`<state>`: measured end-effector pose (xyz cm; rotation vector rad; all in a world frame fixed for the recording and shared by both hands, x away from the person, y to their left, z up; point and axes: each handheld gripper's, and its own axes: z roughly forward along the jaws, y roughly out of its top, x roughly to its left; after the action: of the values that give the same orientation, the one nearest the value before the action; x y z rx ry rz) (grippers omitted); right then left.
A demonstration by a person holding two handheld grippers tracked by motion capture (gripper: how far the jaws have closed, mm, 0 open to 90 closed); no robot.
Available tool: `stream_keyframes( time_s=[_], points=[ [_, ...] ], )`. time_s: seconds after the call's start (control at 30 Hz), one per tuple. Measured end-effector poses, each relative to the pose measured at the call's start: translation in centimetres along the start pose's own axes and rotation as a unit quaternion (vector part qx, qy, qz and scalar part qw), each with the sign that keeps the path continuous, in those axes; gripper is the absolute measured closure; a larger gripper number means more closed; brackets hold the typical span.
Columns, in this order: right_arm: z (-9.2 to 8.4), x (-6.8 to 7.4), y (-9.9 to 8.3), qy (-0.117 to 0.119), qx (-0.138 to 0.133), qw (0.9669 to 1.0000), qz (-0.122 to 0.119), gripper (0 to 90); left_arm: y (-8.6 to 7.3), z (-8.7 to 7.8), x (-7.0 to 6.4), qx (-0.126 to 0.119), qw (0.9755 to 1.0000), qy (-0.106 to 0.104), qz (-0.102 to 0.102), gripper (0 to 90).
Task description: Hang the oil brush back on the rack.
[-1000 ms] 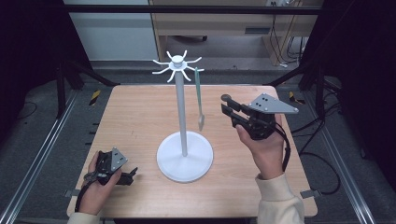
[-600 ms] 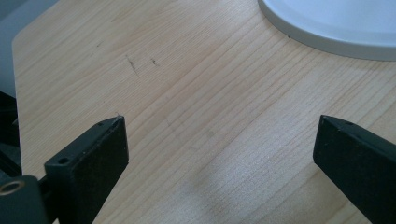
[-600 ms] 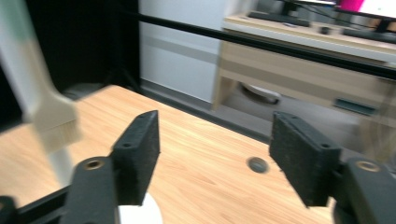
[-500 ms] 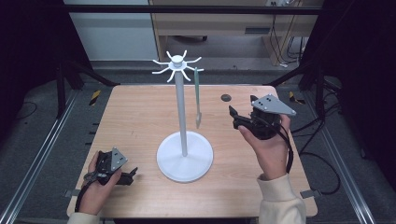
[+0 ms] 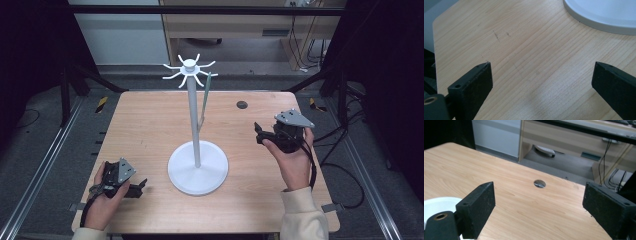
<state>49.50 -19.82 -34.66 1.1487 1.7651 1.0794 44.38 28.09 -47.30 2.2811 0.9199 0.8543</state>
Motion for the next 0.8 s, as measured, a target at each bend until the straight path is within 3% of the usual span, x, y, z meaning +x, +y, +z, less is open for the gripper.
stream_keyframes(
  time_s=[0.4,0.8],
  points=[
    [1.6,-2.0,-3.0,-0.015,0.038,0.9991,0.003,9.3,0.0,0.0,0.0,-0.001,1.0000,0.000,0.000,2.8],
    [3.7,-2.7,-6.1,0.006,0.104,0.9945,-0.014,8.9,0.0,0.0,0.0,-0.003,1.0000,0.002,-0.002,2.8]
  ],
)
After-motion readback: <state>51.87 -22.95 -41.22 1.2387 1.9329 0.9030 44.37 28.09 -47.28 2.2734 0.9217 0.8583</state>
